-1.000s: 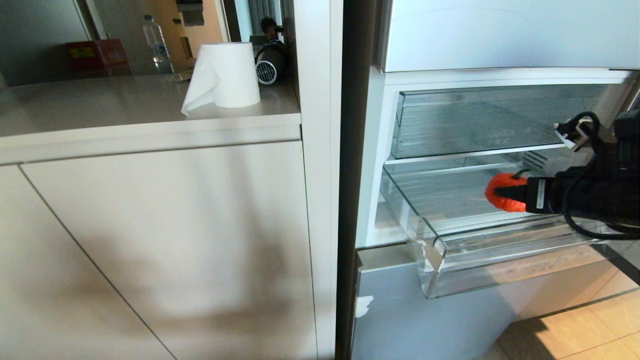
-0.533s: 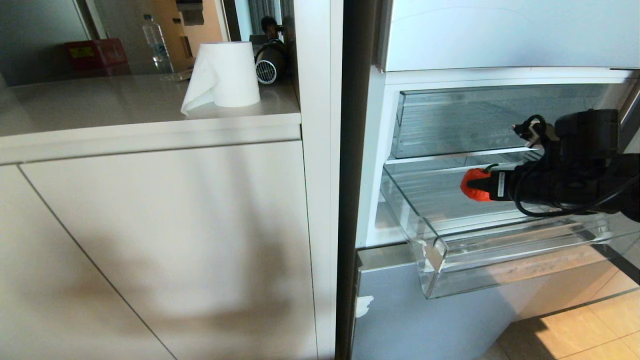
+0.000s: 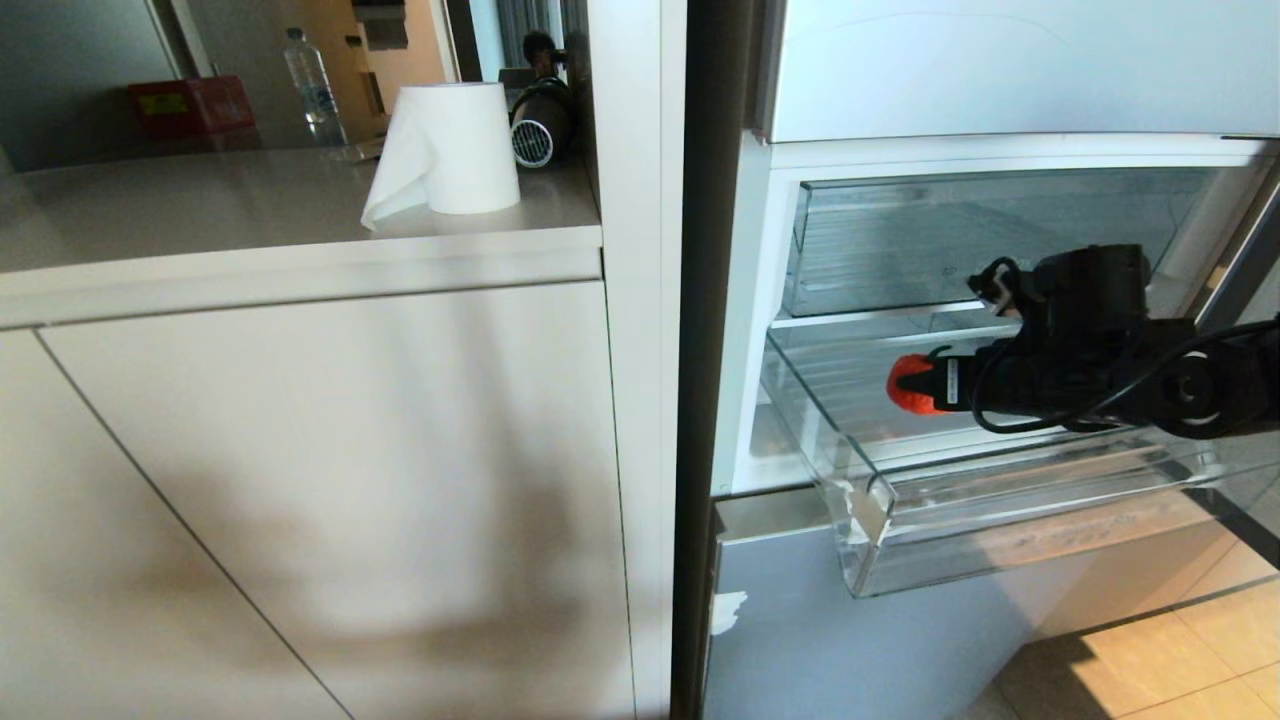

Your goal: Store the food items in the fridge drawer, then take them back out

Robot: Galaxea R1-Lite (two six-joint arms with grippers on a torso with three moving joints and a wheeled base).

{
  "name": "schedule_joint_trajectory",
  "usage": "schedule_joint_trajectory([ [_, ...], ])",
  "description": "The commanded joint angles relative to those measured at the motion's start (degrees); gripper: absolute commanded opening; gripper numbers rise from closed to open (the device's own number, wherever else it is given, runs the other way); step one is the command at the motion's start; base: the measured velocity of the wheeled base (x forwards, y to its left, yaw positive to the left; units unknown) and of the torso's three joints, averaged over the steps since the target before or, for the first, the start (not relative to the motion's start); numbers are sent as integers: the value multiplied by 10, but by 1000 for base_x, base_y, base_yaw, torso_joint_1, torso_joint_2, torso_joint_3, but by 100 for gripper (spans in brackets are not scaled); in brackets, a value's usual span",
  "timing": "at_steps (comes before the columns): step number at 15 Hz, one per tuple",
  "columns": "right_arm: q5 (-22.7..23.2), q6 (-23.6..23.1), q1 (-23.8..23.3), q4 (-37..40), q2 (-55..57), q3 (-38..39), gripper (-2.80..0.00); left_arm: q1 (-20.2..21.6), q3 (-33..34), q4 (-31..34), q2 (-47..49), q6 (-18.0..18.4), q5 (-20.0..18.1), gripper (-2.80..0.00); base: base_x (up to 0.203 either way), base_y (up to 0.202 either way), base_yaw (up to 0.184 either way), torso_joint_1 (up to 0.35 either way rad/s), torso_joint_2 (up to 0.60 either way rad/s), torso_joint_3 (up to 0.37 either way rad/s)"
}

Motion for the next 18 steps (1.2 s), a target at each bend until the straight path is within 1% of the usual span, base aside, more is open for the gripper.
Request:
schedule_joint_trajectory([
  [1, 1, 0, 2, -1, 24, -8, -280, 0, 0, 0, 1, 0, 0, -280, 0, 0, 0, 0, 0, 0],
  [5, 1, 1, 5, -1, 37, -17, -280, 0, 0, 0, 0, 0, 0, -280, 0, 0, 0, 0, 0, 0],
  [6, 1, 3, 5, -1, 37, -18, 0, 0, 0, 0, 0, 0, 0, -280, 0, 0, 0, 0, 0, 0],
  [13, -2, 3, 5, 0, 12, -15, 0, 0, 0, 0, 0, 0, 0, -280, 0, 0, 0, 0, 0, 0],
  [17, -2, 2, 5, 0, -80, 18, 0, 0, 0, 0, 1, 0, 0, -280, 0, 0, 0, 0, 0, 0],
  [18, -2, 2, 5, 0, -111, 36, -280, 0, 0, 0, 0, 0, 0, -280, 0, 0, 0, 0, 0, 0],
])
